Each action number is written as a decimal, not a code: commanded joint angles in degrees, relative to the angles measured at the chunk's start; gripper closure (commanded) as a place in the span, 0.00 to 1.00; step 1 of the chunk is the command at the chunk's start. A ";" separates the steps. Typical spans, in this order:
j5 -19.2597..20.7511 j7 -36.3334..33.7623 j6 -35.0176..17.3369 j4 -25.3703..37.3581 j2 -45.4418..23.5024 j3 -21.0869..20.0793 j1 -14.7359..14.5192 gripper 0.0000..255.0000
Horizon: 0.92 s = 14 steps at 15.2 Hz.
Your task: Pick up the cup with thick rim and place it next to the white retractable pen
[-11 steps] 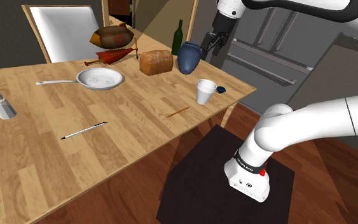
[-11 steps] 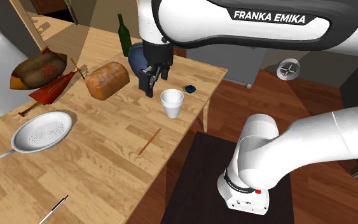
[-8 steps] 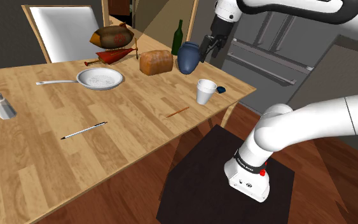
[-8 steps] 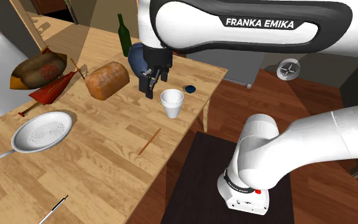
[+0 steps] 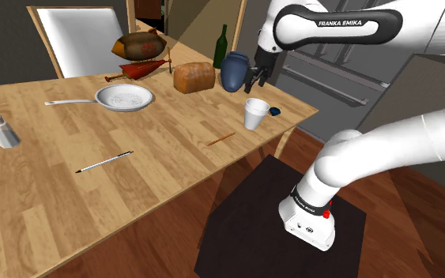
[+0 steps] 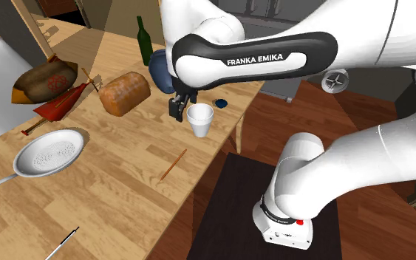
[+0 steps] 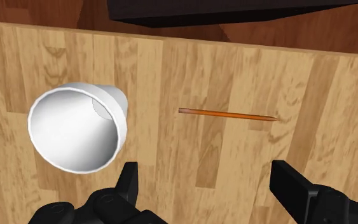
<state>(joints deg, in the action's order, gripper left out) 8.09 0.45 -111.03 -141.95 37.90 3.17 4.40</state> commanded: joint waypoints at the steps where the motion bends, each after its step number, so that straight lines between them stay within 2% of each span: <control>1: 1.38 0.79 -3.32 -1.37 -2.27 1.10 0.91 0.00; 11: 8.16 3.04 -19.61 -4.08 -17.45 6.12 5.61 0.00; 14: 8.56 2.95 -21.67 -4.72 -18.88 6.46 5.86 0.00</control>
<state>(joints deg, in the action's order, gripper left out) 16.43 3.44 -131.77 -146.42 19.68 9.49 10.14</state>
